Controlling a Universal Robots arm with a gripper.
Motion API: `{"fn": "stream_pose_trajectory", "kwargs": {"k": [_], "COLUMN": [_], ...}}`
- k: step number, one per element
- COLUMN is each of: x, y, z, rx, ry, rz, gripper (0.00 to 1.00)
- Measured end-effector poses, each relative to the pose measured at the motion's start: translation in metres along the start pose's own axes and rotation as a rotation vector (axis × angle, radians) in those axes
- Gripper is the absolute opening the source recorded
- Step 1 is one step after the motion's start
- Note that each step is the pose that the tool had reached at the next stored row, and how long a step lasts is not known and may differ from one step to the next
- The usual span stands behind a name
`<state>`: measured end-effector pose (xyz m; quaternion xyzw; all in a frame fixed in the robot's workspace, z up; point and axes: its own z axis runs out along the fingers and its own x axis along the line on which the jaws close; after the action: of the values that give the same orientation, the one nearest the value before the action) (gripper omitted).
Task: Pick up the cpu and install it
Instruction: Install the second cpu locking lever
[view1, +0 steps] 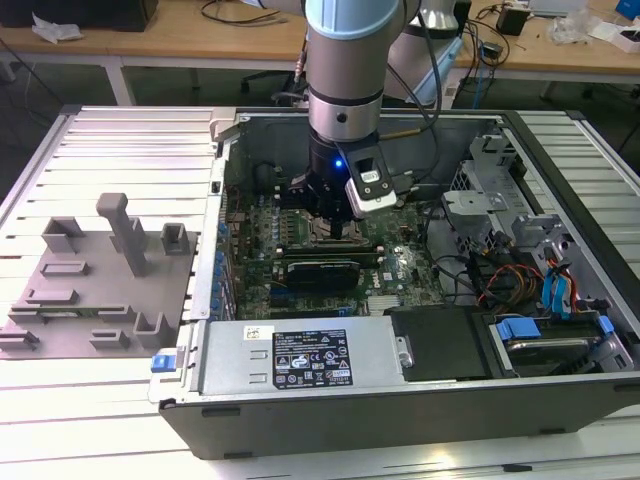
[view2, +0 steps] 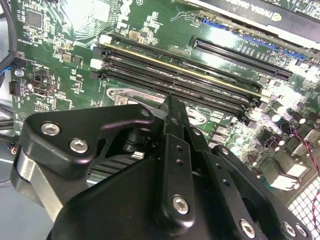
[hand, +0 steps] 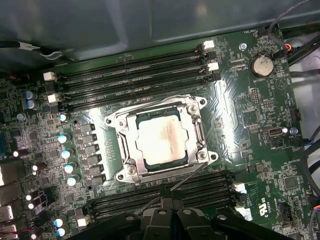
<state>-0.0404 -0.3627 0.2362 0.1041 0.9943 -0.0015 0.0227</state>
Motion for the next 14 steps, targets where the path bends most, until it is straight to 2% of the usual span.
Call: {"fn": "stream_pose_trajectory", "kwargs": {"k": [6,14], "x": [0.0010,0.0104], "y": [-0.0003,-0.0027], "z": [0.0005,0.0049], "rx": [-0.0004,-0.0004], "ry": [-0.0002,-0.0010], "rz": [0.000,0.000], "gripper": [0.11,0.11]}}
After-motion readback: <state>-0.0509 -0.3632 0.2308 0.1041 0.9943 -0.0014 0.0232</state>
